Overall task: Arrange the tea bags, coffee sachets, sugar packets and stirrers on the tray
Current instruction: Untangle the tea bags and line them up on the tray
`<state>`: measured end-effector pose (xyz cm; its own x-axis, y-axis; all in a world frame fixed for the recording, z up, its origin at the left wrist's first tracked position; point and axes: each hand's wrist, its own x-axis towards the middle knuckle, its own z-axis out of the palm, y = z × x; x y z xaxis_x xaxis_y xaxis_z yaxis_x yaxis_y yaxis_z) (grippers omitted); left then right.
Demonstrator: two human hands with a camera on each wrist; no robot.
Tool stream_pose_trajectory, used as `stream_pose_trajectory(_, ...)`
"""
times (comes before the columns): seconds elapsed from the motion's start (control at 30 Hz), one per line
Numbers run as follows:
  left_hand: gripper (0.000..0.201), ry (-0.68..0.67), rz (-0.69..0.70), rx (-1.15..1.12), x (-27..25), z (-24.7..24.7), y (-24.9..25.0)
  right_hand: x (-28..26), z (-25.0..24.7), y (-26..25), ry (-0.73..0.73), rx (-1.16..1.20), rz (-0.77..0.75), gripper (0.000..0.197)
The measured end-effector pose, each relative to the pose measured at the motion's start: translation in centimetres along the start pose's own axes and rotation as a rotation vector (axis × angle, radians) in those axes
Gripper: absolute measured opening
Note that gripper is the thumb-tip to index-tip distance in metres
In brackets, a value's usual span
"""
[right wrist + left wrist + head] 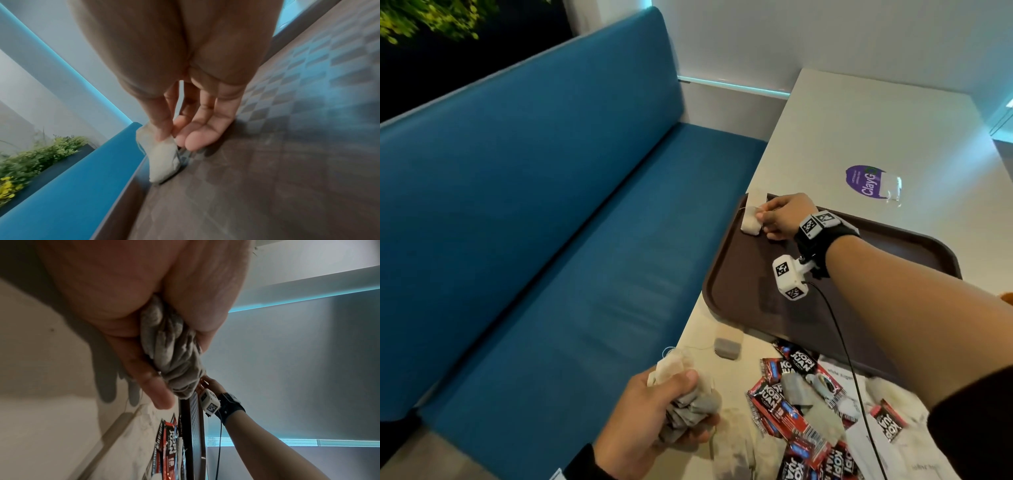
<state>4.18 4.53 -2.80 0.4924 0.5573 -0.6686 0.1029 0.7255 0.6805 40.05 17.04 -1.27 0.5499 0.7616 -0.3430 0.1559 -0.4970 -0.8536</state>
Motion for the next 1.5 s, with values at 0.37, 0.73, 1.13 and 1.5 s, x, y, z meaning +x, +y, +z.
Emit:
stream_pose_trajectory(0.37, 0.02, 0.006, 0.015, 0.016, 0.1, 0.1, 0.2, 0.5, 0.0, 0.4, 0.063, -0.085, -0.115, 0.025)
stream_pose_trajectory(0.73, 0.034, -0.01, 0.001, 0.003, 0.4, -0.4, -0.1, 1.0, 0.7, 0.5, 0.054, -0.298, -0.126, 0.02)
stream_pose_trajectory(1.13, 0.026, -0.041, 0.063, -0.064, 0.1, -0.6, -0.5, -8.7, -1.4, -1.4, 0.015, -0.252, -0.237, 0.01)
stream_pose_trajectory(1.5, 0.017, -0.271, 0.211, -0.118, -4.1, 0.3, -0.1, -28.4, 1.5, -0.4, -0.262, -0.059, -0.302, 0.011)
